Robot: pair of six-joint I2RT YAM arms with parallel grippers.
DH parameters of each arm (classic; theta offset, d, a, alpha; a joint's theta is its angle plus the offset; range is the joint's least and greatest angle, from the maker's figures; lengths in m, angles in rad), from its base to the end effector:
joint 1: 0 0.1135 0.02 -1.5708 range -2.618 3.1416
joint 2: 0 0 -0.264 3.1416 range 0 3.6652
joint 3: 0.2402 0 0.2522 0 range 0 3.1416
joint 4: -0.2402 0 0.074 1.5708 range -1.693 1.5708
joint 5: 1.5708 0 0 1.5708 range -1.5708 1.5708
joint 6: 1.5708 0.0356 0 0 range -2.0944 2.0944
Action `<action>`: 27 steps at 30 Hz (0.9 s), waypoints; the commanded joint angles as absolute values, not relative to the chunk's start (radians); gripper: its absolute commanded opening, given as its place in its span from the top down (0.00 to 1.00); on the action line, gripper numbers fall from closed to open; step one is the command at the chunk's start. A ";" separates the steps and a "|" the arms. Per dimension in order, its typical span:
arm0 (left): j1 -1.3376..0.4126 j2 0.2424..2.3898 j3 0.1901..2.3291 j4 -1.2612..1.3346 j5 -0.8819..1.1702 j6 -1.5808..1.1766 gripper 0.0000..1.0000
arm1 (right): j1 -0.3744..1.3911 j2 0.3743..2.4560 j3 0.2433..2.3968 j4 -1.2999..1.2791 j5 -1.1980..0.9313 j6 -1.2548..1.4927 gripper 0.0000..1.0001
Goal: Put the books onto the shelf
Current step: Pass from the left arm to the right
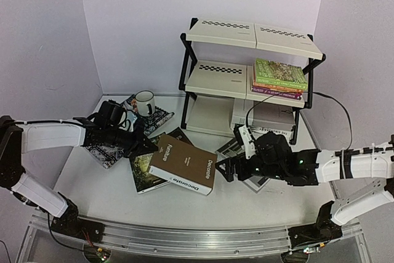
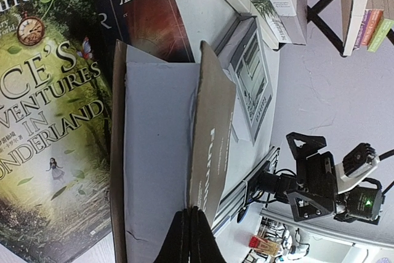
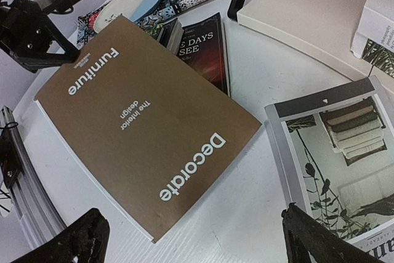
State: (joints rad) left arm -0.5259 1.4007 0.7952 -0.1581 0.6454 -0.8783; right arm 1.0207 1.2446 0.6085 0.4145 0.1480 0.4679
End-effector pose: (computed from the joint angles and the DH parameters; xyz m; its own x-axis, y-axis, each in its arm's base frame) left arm 0.2356 -0.1615 0.2128 -0.9797 -0.1422 -0.1410 0.0357 0.5690 -0.8215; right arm 0.1480 0.2314 0.2423 -0.4489 0.1213 -0.8853 -0.6336 0.6554 0.4111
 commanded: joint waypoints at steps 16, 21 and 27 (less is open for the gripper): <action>-0.495 1.490 0.960 -0.227 0.755 -0.663 1.00 | 1.020 1.197 0.636 0.346 -0.018 0.059 0.02; -0.480 1.501 0.953 -0.235 0.760 -0.667 1.00 | 1.024 1.202 0.644 0.336 -0.045 -0.125 0.02; -0.479 1.489 0.944 -0.234 0.741 -0.683 1.00 | 1.045 1.244 0.682 0.332 -0.013 -0.130 0.02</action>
